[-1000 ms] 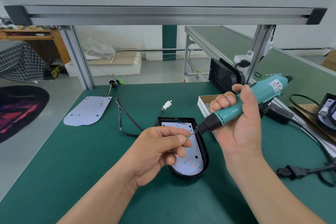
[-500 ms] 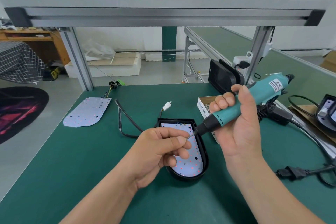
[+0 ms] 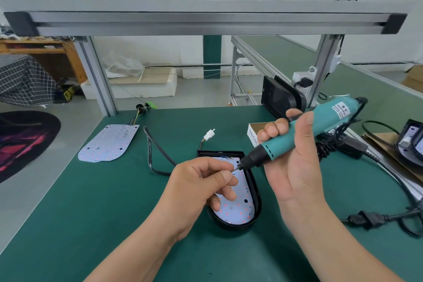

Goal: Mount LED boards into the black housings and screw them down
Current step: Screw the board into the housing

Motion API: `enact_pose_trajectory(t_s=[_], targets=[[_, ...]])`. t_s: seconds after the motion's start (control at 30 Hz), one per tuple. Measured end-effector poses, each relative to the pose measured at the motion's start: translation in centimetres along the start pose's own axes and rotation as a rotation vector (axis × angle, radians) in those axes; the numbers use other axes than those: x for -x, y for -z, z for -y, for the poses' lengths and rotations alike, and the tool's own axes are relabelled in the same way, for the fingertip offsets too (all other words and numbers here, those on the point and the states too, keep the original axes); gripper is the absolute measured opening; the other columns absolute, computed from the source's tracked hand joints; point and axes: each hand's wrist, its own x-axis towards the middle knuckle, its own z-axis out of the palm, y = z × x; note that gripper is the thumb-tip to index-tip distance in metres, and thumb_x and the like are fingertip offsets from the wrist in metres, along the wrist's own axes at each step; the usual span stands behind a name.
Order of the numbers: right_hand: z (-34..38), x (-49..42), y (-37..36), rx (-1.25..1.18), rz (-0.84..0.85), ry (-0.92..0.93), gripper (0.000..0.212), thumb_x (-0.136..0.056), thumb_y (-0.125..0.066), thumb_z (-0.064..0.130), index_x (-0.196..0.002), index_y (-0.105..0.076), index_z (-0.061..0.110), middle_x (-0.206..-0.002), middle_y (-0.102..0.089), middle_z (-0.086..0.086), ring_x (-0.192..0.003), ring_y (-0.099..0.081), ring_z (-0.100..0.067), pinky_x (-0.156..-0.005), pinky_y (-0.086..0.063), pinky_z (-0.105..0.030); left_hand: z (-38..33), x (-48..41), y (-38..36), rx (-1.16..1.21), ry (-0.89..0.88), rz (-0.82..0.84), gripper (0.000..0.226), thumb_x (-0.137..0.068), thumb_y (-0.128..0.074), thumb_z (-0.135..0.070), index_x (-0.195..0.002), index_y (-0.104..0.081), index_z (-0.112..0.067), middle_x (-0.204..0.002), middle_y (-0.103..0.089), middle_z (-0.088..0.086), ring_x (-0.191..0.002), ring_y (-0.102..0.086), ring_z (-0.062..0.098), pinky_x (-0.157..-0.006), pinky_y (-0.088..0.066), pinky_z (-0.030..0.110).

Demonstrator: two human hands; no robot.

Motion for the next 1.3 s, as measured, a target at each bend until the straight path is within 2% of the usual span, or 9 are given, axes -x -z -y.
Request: enact_pose_trajectory(t_s=[0.17,0.37,0.53,0.67,0.8,0.87,1.03,1.2,1.3], targets=[[-0.3,-0.3,0.5,-0.05,-0.068,-0.024,0.029,-0.097,-0.065,0.045,-0.106,-0.059,0.018,-0.079,-0.048,0.002,-0.072,-0.052,-0.014,-0.076,-0.05,-0.029,0.2,0.0,-0.1,-0.02,0.015,0.045,0.026,-0.085,-0.075,-0.017,-0.111,-0.075,-0.014,-0.092,-0.079,0.017,-0.066,-0.071,0.023,-0.048,-0.049,0.024],[-0.2,-0.4,0.7,-0.071,-0.095,-0.025,0.032,-0.097,-0.065,0.047,-0.106,-0.057,0.018,-0.08,-0.047,0.002,-0.073,-0.052,-0.014,-0.076,-0.051,-0.029,-0.3,0.1,0.3,-0.026,0.06,0.062,0.034,-0.098,-0.064,-0.041,-0.122,-0.069,-0.017,-0.094,-0.079,0.016,-0.063,-0.067,0.024,-0.044,-0.046,0.026],[0.1,-0.8,1.0,-0.078,-0.114,-0.013,0.033,-0.095,-0.07,0.047,-0.104,-0.058,0.018,-0.079,-0.048,0.002,-0.072,-0.052,-0.015,-0.075,-0.051,-0.029,-0.1,-0.9,1.3,-0.051,0.08,-0.121,0.022,-0.11,-0.053,-0.028,-0.114,-0.072,-0.018,-0.075,-0.07,0.006,-0.048,-0.048,0.016,-0.04,-0.034,0.022],[0.4,-1.5,1.8,-0.035,-0.116,0.025,0.032,-0.095,-0.073,0.046,-0.105,-0.059,0.018,-0.079,-0.049,0.002,-0.072,-0.052,-0.015,-0.075,-0.052,-0.03,1.1,-2.5,2.8,-0.371,0.059,-0.321,0.015,-0.102,-0.06,-0.041,-0.109,-0.068,-0.029,-0.065,-0.059,-0.004,-0.052,-0.044,0.014,-0.053,-0.041,0.029],[0.3,-2.5,2.9,0.018,-0.184,0.063,0.028,-0.096,-0.074,0.039,-0.104,-0.059,0.017,-0.079,-0.051,0.001,-0.073,-0.054,-0.016,-0.077,-0.051,-0.031,2.1,-2.7,2.9,-0.65,0.125,-0.23,0.044,-0.082,-0.061,-0.07,-0.117,-0.053,-0.044,-0.057,-0.056,-0.018,-0.053,-0.051,-0.001,-0.057,-0.04,0.031],[0.1,-3.0,3.6,0.059,-0.219,0.079,0.021,-0.1,-0.072,0.034,-0.1,-0.06,0.017,-0.078,-0.052,0.001,-0.072,-0.054,-0.016,-0.076,-0.051,-0.032,2.3,-2.5,2.7,-0.708,0.126,-0.167,0.046,-0.077,-0.059,-0.066,-0.118,-0.051,-0.047,-0.058,-0.057,-0.024,-0.053,-0.052,0.0,-0.054,-0.037,0.029],[-0.5,-3.9,4.9,0.127,-0.241,0.083,0.02,-0.099,-0.074,0.029,-0.094,-0.058,0.018,-0.076,-0.053,0.0,-0.071,-0.054,-0.017,-0.073,-0.053,-0.031,2.2,-2.6,2.9,-0.597,0.179,-0.101,0.037,-0.07,-0.062,-0.04,-0.108,-0.062,-0.039,-0.055,-0.05,-0.017,-0.051,-0.042,0.008,-0.051,-0.036,0.025],[-1.0,-4.2,5.5,0.175,-0.221,0.077,0.024,-0.098,-0.076,0.027,-0.096,-0.054,0.017,-0.076,-0.052,-0.002,-0.07,-0.053,-0.019,-0.073,-0.054,-0.031,2.5,-2.7,2.6,-0.515,0.225,-0.093,0.046,-0.064,-0.065,-0.038,-0.11,-0.063,-0.037,-0.072,-0.07,-0.003,-0.065,-0.061,0.019,-0.064,-0.052,0.042],[-1.0,-4.2,5.5,0.19,-0.217,0.066,0.022,-0.097,-0.075,0.025,-0.094,-0.055,0.018,-0.074,-0.051,-0.001,-0.066,-0.054,-0.018,-0.068,-0.053,-0.03,2.9,-2.8,2.6,-0.508,0.246,-0.094,0.05,-0.062,-0.066,-0.039,-0.111,-0.06,-0.039,-0.094,-0.08,0.002,-0.091,-0.076,0.03,-0.09,-0.061,0.056]])
